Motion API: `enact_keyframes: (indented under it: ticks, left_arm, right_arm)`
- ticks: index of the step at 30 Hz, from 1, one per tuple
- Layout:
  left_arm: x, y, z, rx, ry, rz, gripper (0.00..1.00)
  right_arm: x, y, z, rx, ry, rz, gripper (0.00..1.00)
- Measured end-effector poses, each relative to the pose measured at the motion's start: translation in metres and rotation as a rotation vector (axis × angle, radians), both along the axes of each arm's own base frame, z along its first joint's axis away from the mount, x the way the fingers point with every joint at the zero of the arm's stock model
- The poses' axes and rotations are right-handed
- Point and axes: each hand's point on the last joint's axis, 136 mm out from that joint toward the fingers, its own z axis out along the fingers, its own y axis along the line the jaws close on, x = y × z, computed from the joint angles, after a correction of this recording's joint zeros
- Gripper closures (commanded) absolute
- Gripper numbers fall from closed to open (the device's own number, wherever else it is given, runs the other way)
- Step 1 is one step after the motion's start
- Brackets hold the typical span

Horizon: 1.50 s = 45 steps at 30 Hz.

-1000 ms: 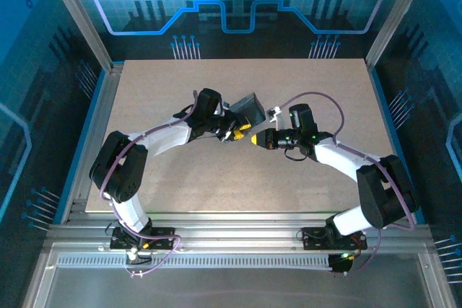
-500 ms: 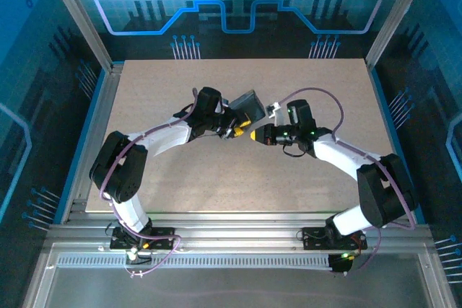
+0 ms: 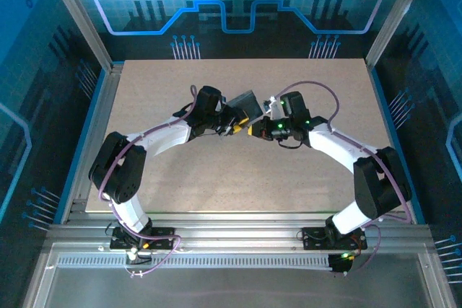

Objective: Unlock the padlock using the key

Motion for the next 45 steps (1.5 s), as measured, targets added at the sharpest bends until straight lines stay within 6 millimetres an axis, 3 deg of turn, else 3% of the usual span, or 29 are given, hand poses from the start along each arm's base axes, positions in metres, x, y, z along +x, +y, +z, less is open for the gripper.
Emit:
enact_keyframes:
  ticks: [9,22,45]
  left_arm:
    - [-0.004,0.0,-0.011,0.046,0.008,0.001,1.0]
    - [-0.001,0.002,-0.017,0.073,0.001,0.012,1.0]
    - [0.005,0.012,-0.026,0.171,-0.083,0.011,1.0]
  right_arm:
    - [-0.002,-0.004,-0.014,-0.078,0.019,-0.05,1.0]
    - [-0.001,0.005,-0.013,0.102,0.075,-0.099,1.0]
    - [0.005,0.012,-0.021,0.329,0.363,-0.22,1.0]
